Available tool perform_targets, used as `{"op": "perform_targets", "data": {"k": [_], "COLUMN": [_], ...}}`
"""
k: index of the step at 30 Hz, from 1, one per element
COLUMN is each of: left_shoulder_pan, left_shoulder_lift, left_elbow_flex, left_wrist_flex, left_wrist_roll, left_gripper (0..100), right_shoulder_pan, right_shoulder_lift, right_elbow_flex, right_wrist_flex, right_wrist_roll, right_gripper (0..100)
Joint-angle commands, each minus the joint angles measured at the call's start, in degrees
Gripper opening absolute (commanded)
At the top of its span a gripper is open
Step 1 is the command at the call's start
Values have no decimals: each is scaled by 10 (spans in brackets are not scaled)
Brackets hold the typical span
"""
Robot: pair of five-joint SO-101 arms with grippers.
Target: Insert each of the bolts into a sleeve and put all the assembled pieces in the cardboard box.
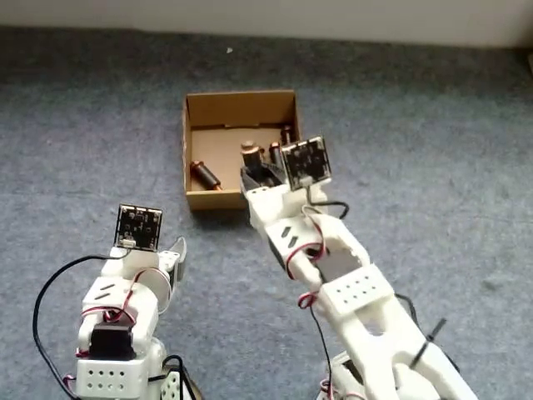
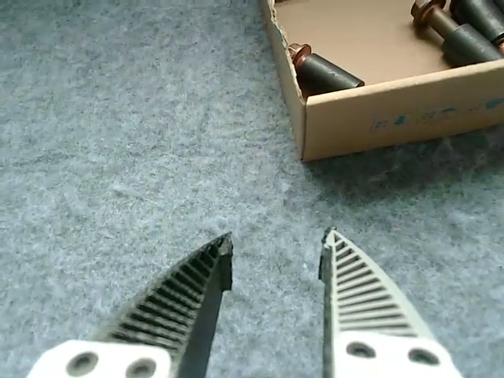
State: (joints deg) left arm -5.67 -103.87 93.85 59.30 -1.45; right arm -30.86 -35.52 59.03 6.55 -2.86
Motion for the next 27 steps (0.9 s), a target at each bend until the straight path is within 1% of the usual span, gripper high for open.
{"op": "perform_targets", "data": {"k": [1, 5, 6, 8, 11, 12, 16, 20, 27], "left_shoulder_pan": [-7, -7, -7, -7, -7, -7, -7, -7, -7], "left_shoulder_lift": [-4, -4, -4, -4, -4, -4, -4, -4, -4], "left_elbow_flex": [-2, -2, -2, -2, -2, -2, -2, -1, -1], "left_wrist_flex": [-13, -13, -13, -13, -15, -15, -15, -16, -16], "left_wrist_roll": [-5, -5, -5, -5, -5, -5, -5, -6, -6], "left_gripper": [203, 203, 203, 203, 203, 203, 203, 203, 203], "right_shoulder_pan": [30, 55, 59, 63, 61, 59, 58, 59, 52], "right_shoulder_lift": [117, 235, 256, 285, 287, 280, 234, 182, 58], "right_elbow_flex": [-81, -157, -172, -193, -200, -200, -199, -199, -198], "right_wrist_flex": [-56, -58, -58, -58, -58, -58, -56, 29, 220], "right_wrist_roll": [4, 4, 4, 4, 4, 4, 4, 4, 1], "right_gripper": [9, 20, 39, 106, 204, 217, 216, 212, 212]}}
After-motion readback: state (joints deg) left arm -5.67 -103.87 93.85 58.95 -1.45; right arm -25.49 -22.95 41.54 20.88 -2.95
